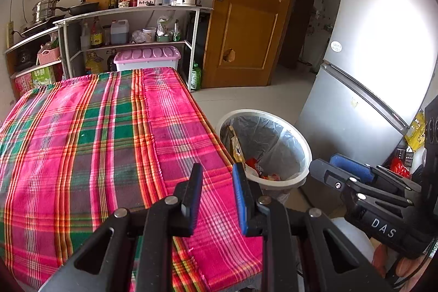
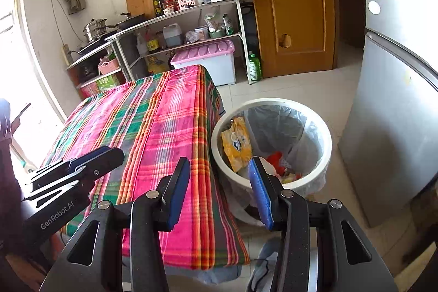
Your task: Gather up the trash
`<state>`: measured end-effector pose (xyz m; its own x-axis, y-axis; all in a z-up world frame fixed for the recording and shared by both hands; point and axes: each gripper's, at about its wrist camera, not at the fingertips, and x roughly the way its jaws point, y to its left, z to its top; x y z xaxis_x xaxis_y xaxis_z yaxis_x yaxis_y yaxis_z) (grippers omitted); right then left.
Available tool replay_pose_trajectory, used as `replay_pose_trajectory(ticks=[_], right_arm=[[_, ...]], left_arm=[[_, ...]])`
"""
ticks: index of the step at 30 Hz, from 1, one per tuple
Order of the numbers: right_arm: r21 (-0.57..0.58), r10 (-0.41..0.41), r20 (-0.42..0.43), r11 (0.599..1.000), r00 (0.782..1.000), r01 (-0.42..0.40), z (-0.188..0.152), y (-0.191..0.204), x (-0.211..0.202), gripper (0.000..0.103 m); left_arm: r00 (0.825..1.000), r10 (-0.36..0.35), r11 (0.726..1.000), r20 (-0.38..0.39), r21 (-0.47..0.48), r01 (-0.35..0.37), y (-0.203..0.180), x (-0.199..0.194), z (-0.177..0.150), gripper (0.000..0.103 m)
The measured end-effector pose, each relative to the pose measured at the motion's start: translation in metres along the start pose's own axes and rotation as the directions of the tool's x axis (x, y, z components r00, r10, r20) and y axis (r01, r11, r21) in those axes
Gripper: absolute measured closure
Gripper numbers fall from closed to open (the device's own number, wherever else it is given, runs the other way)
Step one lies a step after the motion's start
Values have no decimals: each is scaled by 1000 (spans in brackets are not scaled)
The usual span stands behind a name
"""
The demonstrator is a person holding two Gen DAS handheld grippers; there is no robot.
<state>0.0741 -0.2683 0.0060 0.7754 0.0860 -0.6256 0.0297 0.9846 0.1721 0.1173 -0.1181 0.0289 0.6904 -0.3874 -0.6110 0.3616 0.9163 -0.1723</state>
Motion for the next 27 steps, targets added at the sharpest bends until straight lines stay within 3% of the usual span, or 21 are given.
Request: replay_pose_trajectory(ticks=[15, 27], right_arm=[[-98, -42, 94, 994, 995, 51, -61, 19, -49, 57], [-108, -62, 88, 992, 994, 72, -82, 19, -61, 54]], left_arm=[[999, 40, 999, 33, -24, -39, 7, -48, -48, 80], [998, 60, 998, 11, -11, -60, -1, -61, -78, 80]])
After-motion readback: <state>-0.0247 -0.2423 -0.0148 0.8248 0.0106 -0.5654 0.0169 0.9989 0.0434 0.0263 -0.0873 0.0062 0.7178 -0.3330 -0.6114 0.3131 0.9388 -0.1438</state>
